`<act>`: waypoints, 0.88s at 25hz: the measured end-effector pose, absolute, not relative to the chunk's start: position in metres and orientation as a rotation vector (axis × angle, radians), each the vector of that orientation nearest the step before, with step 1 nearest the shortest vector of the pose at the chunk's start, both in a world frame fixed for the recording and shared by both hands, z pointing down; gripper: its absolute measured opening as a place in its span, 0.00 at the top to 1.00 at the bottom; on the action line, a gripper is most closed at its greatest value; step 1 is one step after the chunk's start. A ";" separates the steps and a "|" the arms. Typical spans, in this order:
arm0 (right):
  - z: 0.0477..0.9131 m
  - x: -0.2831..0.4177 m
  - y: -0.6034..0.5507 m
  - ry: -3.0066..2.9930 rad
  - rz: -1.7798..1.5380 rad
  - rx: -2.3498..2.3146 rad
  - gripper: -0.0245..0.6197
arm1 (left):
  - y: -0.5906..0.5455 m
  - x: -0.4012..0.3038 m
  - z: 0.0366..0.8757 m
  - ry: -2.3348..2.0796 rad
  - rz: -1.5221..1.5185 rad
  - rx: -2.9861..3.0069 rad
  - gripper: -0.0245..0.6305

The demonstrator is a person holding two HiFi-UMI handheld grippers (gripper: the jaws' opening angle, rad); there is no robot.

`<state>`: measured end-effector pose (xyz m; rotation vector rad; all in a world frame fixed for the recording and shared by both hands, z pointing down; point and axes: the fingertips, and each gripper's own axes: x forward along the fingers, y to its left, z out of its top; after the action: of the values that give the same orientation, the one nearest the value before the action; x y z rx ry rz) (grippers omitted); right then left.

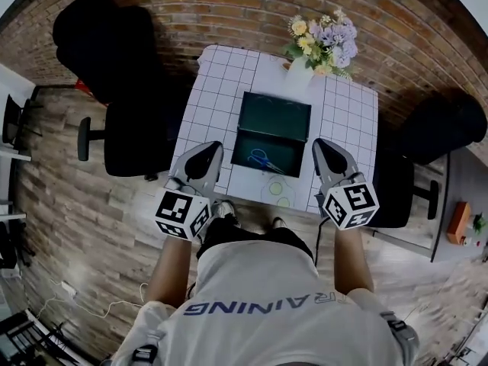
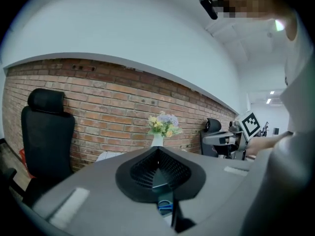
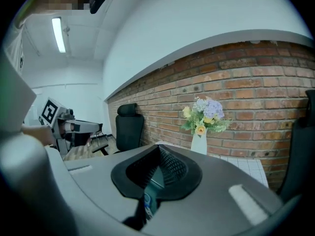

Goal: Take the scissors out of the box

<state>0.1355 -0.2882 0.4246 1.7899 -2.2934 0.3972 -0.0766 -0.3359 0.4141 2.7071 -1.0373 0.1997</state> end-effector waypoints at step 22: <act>0.562 0.054 -0.323 -2.084 0.638 1.021 0.72 | -0.328 -0.094 0.462 -1.074 0.263 2.555 0.96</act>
<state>0.0536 -0.3235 0.5615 1.0209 -2.0838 0.6381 -0.0944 -0.3280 0.4622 2.5551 -1.0741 0.2627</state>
